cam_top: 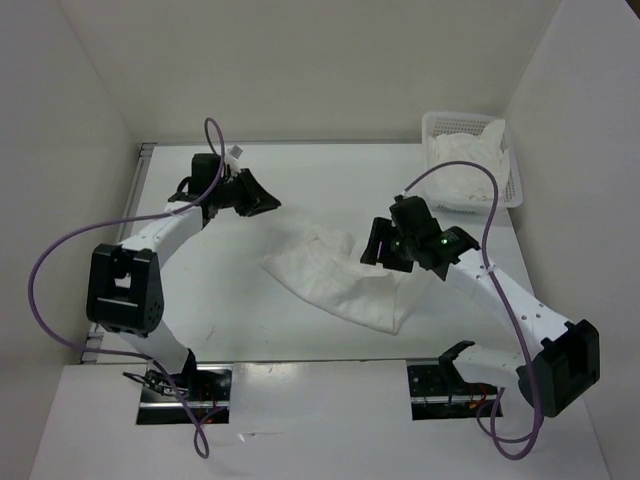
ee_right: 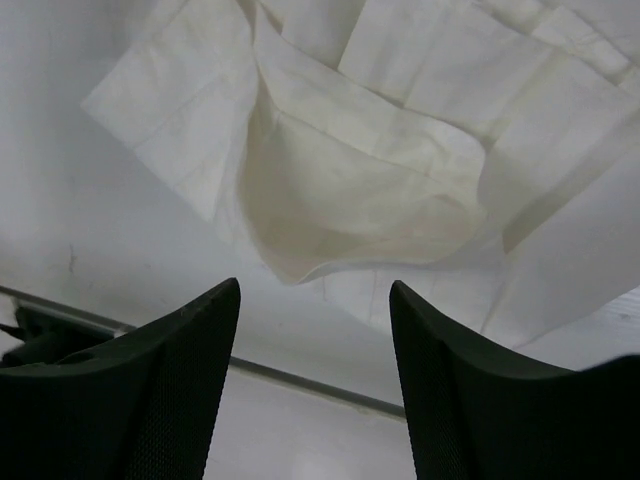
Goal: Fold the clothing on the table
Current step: Fold the skirt
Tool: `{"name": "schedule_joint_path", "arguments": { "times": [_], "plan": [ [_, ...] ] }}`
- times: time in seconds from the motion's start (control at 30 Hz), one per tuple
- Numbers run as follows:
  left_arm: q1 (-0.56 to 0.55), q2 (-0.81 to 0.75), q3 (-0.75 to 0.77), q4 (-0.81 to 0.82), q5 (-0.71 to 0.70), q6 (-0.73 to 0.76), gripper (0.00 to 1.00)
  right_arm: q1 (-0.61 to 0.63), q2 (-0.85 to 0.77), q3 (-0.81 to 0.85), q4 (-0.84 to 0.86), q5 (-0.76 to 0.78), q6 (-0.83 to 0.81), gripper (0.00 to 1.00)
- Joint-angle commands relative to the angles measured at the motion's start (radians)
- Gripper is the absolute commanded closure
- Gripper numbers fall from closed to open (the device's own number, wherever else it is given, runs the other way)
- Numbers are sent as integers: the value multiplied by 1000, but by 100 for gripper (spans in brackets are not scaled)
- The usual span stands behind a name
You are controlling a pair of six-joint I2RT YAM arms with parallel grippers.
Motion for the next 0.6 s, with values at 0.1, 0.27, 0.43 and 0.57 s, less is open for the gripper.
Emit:
{"name": "schedule_joint_path", "arguments": {
  "times": [0.1,0.27,0.43,0.57],
  "plan": [
    [-30,-130,-99,33,62,27,72,14,35,61,-27,-144,-277,34],
    [-30,-130,-139,24,71,37,72,25,196,180,-55,-98,-444,42],
    [-30,-148,-150,24,71,46,72,86,366,278,-21,-116,-510,45],
    [-30,-158,-150,-8,62,56,72,86,430,289,2,-176,-552,46]
  ]
}}
